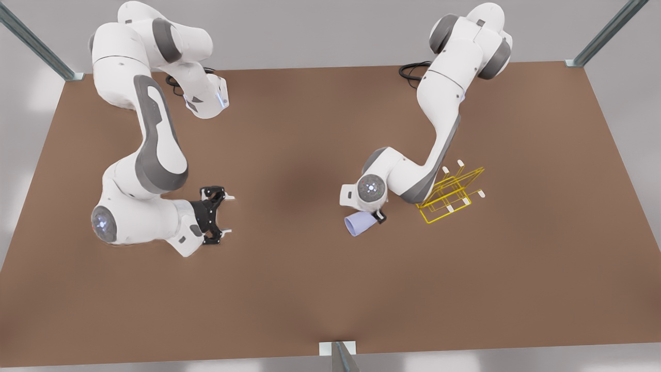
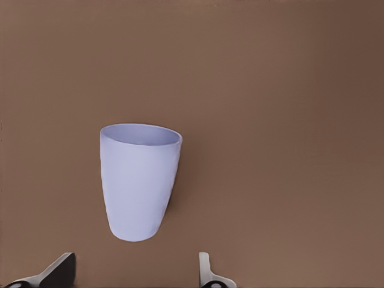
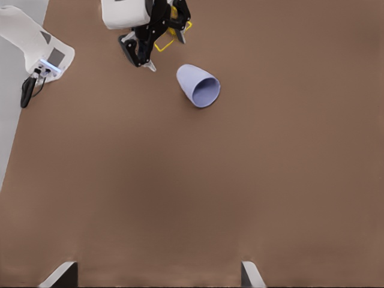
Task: Place the cup on the cup holder
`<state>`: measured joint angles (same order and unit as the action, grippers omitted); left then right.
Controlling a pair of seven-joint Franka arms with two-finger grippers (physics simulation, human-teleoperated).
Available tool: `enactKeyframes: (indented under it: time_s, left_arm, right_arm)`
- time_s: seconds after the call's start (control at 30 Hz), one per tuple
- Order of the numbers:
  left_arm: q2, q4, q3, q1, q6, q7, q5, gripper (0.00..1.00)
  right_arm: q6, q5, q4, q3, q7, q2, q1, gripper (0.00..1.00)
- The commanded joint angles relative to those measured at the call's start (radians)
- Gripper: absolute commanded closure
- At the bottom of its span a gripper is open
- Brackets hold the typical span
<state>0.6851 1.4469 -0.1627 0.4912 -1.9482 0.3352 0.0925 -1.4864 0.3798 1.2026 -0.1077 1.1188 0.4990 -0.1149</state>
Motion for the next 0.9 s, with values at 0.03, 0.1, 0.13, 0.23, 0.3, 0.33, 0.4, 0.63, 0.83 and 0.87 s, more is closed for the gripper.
enactKeyframes:
  time_s: [0.03, 0.1, 0.13, 0.23, 0.3, 0.33, 0.4, 0.63, 0.83, 0.87]
  left_arm:
    - [-0.004, 0.030, 0.000, -0.002, -0.275, 0.582, 0.024, 0.00]
    - [-0.012, 0.070, 0.000, -0.002, -0.345, 0.570, 0.010, 0.00]
    - [-0.012, 0.072, 0.000, -0.002, -0.347, 0.570, -0.002, 0.00]
    - [-0.004, 0.096, 0.002, -0.002, -0.367, 0.519, -0.004, 0.00]
    - [-0.004, 0.101, 0.008, -0.002, -0.359, 0.427, 0.000, 0.00]
    - [-0.004, 0.109, 0.018, 0.001, -0.353, 0.372, 0.001, 0.00]
    - [-0.004, 0.115, 0.035, 0.003, -0.328, 0.271, 0.004, 0.00]
    - [0.013, 0.112, 0.037, 0.004, -0.295, -0.160, -0.005, 0.00]
    - [0.062, 0.106, 0.037, 0.001, -0.339, -0.166, -0.005, 0.00]
    - [0.070, 0.104, 0.037, 0.001, -0.348, -0.166, -0.005, 0.00]
  right_arm:
    - [0.061, -0.473, 0.065, -0.036, -1.211, -0.105, 0.047, 0.00]
    - [0.090, -0.450, 0.054, -0.041, -1.310, -0.099, 0.144, 0.00]
    - [0.089, -0.450, 0.054, -0.041, -1.335, -0.099, 0.150, 0.00]
    - [0.083, -0.470, 0.034, -0.038, -1.337, -0.088, 0.156, 0.00]
    - [0.083, -0.475, 0.026, -0.038, -1.340, -0.088, 0.178, 0.00]
    - [0.084, -0.469, 0.025, -0.040, -1.327, -0.088, 0.221, 0.00]
    - [0.084, -0.473, 0.015, -0.038, -1.329, -0.089, 0.227, 0.00]
    - [0.155, -0.472, 0.003, -0.040, -1.338, -0.097, 0.265, 0.00]
    - [0.282, -0.466, 0.003, -0.036, -1.340, -0.099, 0.293, 0.00]
    - [0.322, -0.466, 0.003, -0.038, -1.341, -0.100, 0.302, 0.00]
